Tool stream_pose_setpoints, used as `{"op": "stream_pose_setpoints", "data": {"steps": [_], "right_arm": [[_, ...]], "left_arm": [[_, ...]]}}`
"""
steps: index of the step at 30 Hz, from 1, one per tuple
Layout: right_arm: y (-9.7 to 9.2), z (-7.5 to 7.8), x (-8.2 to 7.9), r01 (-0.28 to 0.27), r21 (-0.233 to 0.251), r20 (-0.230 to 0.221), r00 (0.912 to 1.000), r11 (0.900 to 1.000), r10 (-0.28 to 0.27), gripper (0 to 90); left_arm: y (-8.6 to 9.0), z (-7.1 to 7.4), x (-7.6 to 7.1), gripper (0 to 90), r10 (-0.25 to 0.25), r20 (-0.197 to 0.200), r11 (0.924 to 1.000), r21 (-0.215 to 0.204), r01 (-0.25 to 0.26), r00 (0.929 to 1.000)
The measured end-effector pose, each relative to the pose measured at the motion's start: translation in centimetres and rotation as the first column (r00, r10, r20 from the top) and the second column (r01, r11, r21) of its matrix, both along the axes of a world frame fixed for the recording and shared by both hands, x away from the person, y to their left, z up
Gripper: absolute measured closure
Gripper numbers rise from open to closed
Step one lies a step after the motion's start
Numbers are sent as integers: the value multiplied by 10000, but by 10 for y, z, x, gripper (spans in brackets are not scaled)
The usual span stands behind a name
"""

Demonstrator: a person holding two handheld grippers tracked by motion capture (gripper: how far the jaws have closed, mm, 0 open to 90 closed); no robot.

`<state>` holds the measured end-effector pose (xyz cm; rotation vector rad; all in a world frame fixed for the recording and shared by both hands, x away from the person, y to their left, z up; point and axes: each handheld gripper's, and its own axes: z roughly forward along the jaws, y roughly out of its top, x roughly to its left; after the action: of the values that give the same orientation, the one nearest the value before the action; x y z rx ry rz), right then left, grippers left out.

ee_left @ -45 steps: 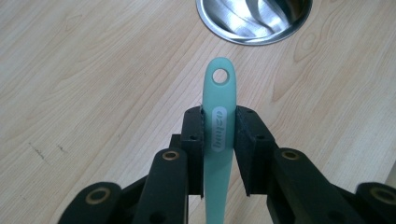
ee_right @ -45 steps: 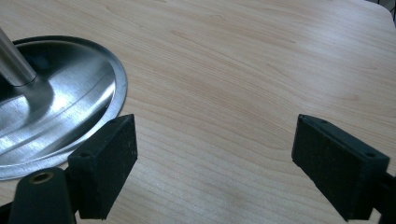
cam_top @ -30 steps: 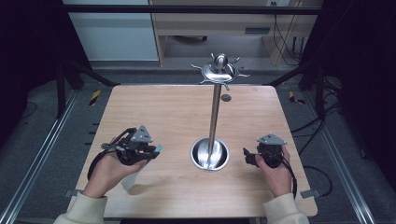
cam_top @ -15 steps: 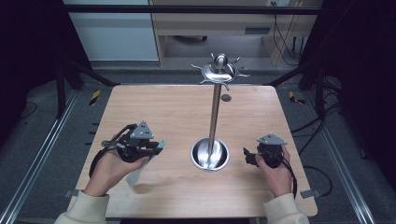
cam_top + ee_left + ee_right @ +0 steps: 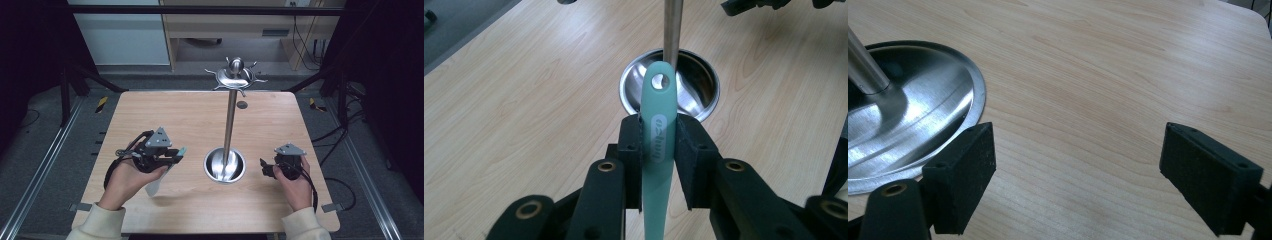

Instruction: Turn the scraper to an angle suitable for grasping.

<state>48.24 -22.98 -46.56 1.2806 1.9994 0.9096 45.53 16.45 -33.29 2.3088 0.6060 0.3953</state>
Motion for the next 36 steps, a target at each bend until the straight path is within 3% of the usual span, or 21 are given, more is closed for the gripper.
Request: {"op": "stream_pose_setpoints", "data": {"steps": [18,36], "right_arm": [[0,0,0,0,-5,6,10000,10000,0,150],[1,0,0,-28,-16,-28,10000,10000,28,150]], "left_arm": [[-20,10,-2,743,-191,492,9983,-549,218,9986],[-21,25,-5,744,52,1004,9952,-974,46,9949]]}}
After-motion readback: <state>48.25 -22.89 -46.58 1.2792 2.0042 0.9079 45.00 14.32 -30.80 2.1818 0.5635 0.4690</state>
